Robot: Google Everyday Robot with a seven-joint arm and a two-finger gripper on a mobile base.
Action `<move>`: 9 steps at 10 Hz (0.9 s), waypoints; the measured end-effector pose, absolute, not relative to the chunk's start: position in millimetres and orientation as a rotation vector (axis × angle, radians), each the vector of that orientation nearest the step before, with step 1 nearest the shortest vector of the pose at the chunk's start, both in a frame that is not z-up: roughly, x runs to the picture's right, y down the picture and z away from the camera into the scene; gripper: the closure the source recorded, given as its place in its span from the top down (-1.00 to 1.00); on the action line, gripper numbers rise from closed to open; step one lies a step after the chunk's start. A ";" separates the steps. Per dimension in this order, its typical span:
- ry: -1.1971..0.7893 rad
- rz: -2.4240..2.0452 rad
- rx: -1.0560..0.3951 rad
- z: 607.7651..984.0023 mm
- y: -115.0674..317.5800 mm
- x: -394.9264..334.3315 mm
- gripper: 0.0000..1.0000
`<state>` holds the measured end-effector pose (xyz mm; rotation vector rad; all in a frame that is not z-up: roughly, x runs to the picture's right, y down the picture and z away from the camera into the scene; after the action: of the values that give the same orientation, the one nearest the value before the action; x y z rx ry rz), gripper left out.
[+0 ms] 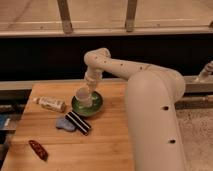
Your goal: Place the ceramic cup in the ceramic bowl
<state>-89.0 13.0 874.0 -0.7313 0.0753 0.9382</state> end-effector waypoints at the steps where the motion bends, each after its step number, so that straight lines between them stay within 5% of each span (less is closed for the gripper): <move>1: 0.077 0.950 -0.737 875.9 14.4 -85.2 -0.79; 6: 0.065 0.947 -0.754 875.0 13.6 -89.4 0.22; 9: 0.067 0.943 -0.755 872.0 12.5 -88.1 0.60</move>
<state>-88.1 12.5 872.0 -0.7554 0.0670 0.9433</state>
